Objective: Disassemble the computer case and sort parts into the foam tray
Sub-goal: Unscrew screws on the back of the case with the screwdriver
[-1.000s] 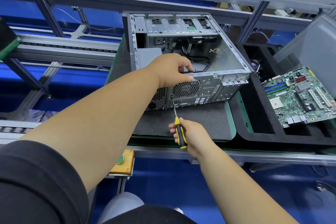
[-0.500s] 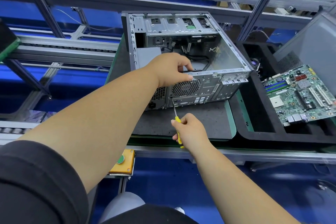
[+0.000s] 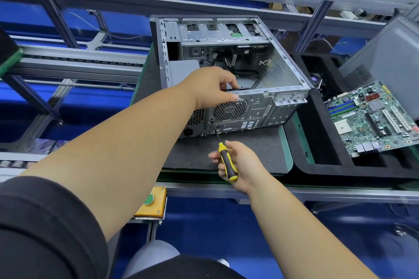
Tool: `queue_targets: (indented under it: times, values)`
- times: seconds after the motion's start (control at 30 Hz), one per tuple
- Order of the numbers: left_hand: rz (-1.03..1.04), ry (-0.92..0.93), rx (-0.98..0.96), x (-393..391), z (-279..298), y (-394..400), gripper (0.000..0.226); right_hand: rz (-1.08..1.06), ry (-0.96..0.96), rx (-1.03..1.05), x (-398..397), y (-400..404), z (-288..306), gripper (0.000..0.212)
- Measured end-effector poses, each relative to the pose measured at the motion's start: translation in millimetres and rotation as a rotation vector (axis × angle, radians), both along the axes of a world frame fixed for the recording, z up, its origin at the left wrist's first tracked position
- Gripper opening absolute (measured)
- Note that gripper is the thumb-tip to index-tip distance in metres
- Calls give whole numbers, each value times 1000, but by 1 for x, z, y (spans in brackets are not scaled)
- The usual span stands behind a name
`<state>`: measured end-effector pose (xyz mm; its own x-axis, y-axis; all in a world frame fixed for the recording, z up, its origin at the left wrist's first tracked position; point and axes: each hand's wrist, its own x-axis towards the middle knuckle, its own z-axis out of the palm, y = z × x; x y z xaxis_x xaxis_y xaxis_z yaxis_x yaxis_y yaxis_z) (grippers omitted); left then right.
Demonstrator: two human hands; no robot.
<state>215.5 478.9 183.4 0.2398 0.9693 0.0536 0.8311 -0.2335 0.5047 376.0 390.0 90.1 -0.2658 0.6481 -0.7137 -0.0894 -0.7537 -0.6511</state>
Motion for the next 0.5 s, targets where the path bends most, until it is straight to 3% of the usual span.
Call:
queue_targets:
  times: [0.13,0.33,0.5]
  values:
    - [-3,-3,0,0,-1,0,26,-29,150,-84,6,-3,-2,40]
    - [1,-11,5,0,-1,1,26,-75,23,-25,0,-7,-7,20]
    - [3,-6,1,0,-1,0,26,-65,-3,12,-4,-5,-10,15]
